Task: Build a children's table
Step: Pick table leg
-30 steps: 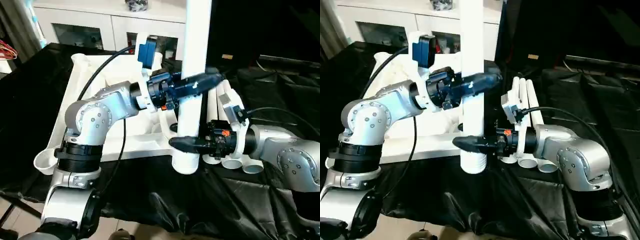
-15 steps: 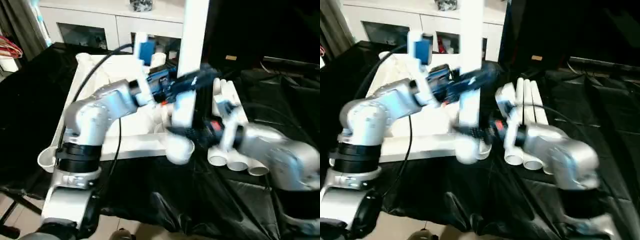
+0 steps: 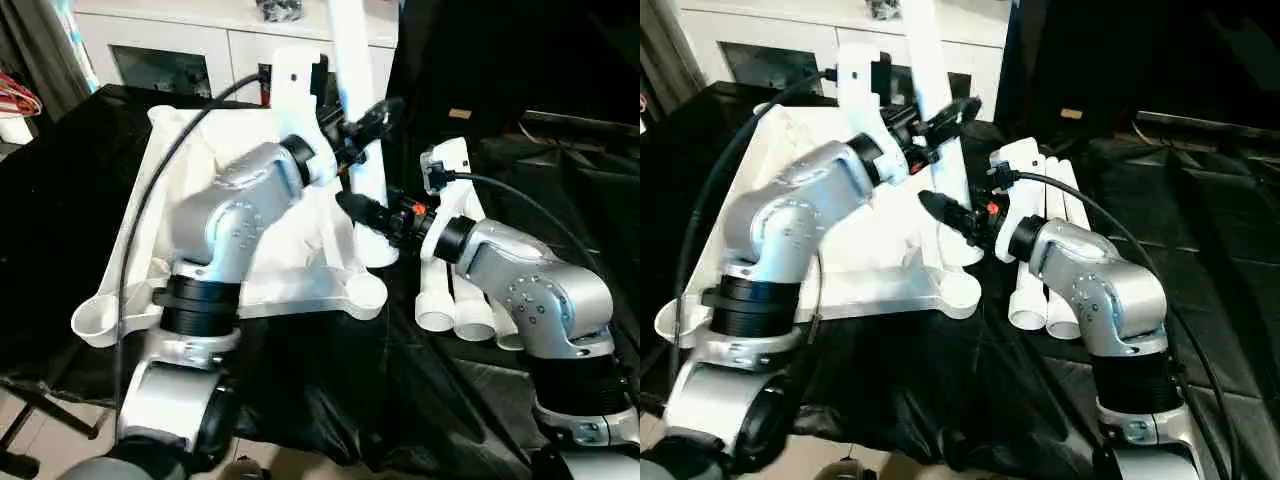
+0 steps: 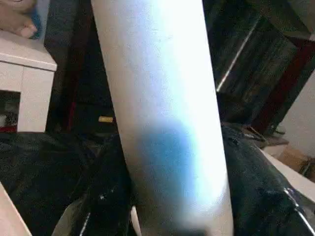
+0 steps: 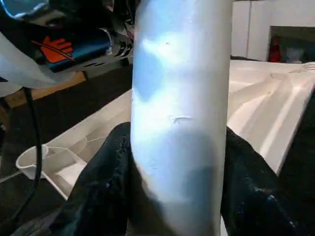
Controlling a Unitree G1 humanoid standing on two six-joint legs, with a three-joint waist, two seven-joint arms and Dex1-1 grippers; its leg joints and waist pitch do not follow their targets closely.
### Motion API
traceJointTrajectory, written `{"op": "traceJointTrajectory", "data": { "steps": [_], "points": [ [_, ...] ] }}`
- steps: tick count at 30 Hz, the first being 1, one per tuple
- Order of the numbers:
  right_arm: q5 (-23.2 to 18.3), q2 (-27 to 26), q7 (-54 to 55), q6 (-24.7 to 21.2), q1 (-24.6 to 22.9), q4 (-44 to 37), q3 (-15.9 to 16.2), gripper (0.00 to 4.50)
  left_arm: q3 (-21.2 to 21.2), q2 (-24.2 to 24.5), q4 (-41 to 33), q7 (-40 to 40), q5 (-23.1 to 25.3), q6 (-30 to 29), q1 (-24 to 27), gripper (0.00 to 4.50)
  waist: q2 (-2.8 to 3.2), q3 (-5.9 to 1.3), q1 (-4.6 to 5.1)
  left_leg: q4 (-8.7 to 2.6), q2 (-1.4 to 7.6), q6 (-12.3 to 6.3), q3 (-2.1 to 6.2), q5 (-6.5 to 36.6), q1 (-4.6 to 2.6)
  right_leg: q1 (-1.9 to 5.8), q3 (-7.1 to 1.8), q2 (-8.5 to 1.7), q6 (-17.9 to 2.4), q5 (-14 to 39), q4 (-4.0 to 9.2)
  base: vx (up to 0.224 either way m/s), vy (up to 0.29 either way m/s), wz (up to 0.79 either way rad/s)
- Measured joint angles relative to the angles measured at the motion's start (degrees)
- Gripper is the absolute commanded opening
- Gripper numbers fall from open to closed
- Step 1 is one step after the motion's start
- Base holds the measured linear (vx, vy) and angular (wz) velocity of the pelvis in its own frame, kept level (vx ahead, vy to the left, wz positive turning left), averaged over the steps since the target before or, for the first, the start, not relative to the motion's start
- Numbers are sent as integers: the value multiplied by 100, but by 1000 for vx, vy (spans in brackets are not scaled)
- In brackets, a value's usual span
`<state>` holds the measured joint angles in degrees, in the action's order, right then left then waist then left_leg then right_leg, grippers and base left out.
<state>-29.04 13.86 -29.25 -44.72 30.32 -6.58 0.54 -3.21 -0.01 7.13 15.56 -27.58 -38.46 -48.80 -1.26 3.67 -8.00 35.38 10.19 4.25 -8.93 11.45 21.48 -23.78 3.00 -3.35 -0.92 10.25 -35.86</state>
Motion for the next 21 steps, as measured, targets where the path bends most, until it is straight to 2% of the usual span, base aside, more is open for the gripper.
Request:
{"op": "traceJointTrajectory", "data": {
  "steps": [9,10,12,14,16,21],
  "points": [
    [25,-112,115,30,69,0,5,189,-86,-90,-65,-65,-51,60,-13,200,7,4,-3,0,0,0,0,0,-1,0,0,0,-1,-1,0,0,0,0],
    [28,-111,109,33,70,0,6,224,-86,-85,-65,-54,-61,63,-12,199,7,4,-3,0,0,0,0,0,-1,0,0,0,-1,-1,0,0,0,0],
    [2,-67,34,34,70,0,5,259,-68,-40,-65,117,-99,67,-11,198,8,5,-5,0,0,-1,0,0,0,0,0,0,-1,-1,0,0,0,0],
    [-59,3,-66,32,70,0,-13,262,-36,30,-68,287,-108,76,-1,198,8,5,-6,0,0,-1,0,0,0,0,0,0,-1,-1,0,0,0,0],
    [-231,117,-282,-2,65,0,-61,286,-31,193,-121,622,-189,103,114,193,12,6,2,-1,0,-1,0,1,-1,-1,0,0,-1,-1,0,0,0,0],
    [-633,509,-1071,-94,-53,-55,-170,322,92,623,-289,1939,-655,101,327,190,16,9,-11,-3,0,-2,0,1,0,-2,0,0,-1,0,0,0,0,0]
  ]
}}
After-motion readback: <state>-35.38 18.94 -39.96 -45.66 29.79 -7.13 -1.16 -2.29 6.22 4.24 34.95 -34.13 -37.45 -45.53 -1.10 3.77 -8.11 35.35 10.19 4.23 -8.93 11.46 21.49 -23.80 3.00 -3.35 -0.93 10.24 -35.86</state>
